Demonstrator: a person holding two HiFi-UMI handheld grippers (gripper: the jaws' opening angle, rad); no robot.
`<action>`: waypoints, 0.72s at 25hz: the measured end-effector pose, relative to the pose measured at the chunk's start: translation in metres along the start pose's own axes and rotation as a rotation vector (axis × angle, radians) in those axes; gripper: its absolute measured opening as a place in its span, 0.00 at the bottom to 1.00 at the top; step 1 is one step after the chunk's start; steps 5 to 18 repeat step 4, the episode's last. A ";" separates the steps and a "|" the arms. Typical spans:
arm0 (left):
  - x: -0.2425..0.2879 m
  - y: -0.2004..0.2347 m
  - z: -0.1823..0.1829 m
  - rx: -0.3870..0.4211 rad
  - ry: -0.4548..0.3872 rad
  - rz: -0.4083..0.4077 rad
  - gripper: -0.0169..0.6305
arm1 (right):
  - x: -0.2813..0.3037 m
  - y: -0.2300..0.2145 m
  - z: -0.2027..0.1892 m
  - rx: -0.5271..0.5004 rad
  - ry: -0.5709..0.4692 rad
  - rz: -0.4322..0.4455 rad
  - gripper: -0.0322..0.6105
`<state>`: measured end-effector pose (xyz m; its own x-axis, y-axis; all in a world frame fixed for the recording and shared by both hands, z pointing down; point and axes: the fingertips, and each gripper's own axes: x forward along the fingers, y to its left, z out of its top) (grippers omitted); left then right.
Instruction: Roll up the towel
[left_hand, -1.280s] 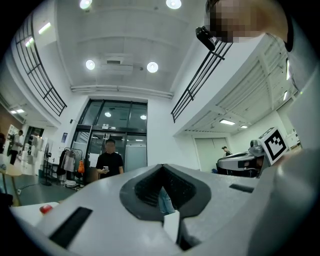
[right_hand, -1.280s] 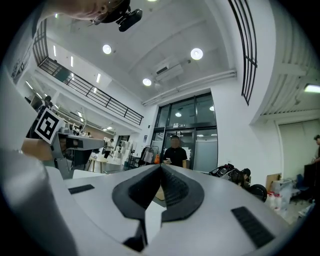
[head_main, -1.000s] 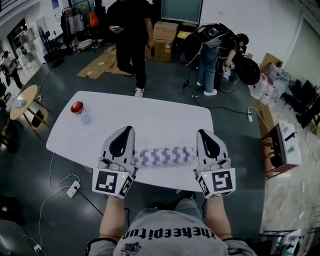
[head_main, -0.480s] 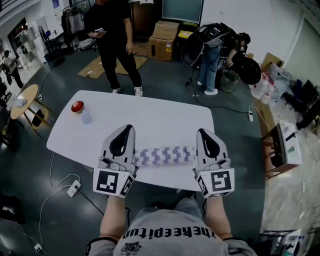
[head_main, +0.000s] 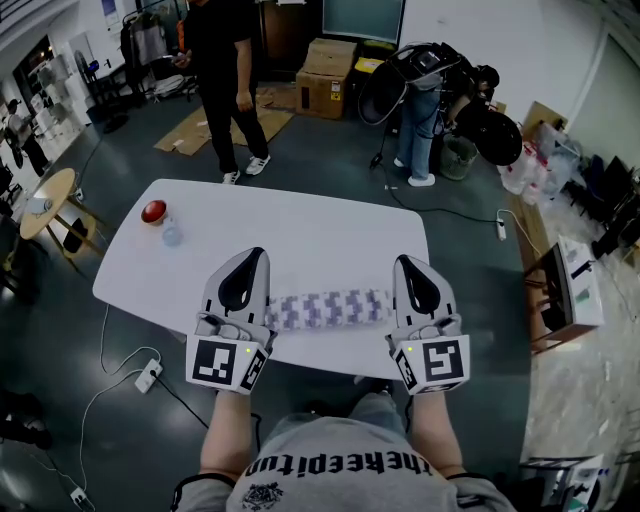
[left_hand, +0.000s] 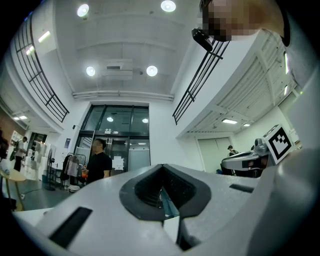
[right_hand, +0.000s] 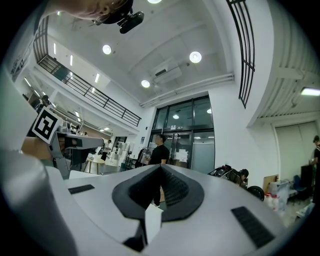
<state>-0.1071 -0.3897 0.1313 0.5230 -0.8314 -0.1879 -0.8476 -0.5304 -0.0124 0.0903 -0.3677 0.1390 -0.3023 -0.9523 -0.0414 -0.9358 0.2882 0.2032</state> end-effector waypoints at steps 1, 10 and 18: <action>-0.002 0.001 0.001 0.000 0.000 0.000 0.03 | -0.001 0.002 0.001 -0.001 0.000 -0.001 0.05; -0.010 -0.001 0.002 0.002 0.001 -0.001 0.03 | -0.007 0.007 0.003 -0.004 -0.002 -0.003 0.05; -0.010 -0.001 0.002 0.002 0.001 -0.001 0.03 | -0.007 0.007 0.003 -0.004 -0.002 -0.003 0.05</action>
